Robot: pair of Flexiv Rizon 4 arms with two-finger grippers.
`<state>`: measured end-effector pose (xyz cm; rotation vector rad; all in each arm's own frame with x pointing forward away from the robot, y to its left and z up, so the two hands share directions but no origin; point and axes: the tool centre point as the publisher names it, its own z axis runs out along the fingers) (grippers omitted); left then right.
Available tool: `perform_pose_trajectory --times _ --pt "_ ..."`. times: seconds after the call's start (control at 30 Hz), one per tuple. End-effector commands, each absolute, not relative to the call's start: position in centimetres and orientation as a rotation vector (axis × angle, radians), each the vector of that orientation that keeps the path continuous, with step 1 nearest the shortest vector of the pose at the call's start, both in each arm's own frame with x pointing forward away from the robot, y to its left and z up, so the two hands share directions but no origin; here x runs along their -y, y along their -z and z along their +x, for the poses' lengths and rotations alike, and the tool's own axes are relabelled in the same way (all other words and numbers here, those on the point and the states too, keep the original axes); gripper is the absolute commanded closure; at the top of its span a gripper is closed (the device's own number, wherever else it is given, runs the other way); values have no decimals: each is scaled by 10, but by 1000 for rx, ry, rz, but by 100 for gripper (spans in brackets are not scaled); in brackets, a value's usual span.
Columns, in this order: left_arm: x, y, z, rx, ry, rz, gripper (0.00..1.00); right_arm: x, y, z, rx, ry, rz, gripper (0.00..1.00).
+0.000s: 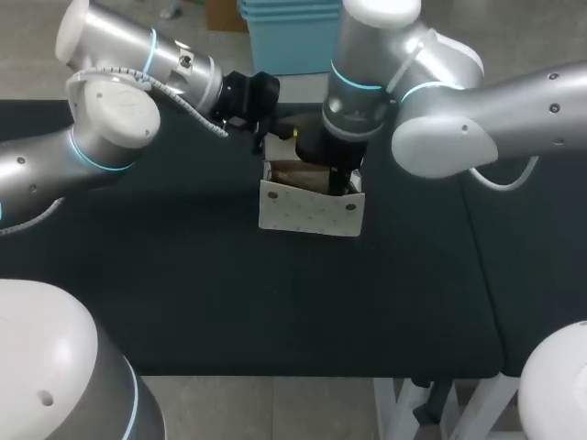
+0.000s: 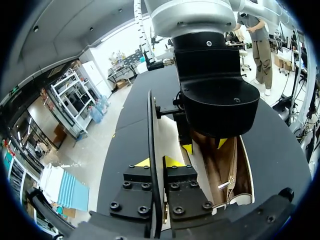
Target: Pick up the bag, open it, inspect its contents, close it, and place it on the opposite side
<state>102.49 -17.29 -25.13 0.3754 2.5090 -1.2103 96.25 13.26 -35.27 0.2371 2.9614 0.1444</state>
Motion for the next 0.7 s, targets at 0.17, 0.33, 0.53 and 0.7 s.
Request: perform_pose_trajectory --times 0.17,0.33,0.53,0.7 --pt "171 255 1027 -2506 1222 383 100 -131 358 966 -2970 -143 248 0" --pt "171 255 1027 -2506 1222 383 100 -130 358 965 -2968 -147 252 0" --pt "171 255 1027 -2506 1222 383 100 -130 358 965 -2966 -150 253 0" --pt "171 255 1027 -2506 1222 383 100 -131 357 965 -2964 -152 251 0"
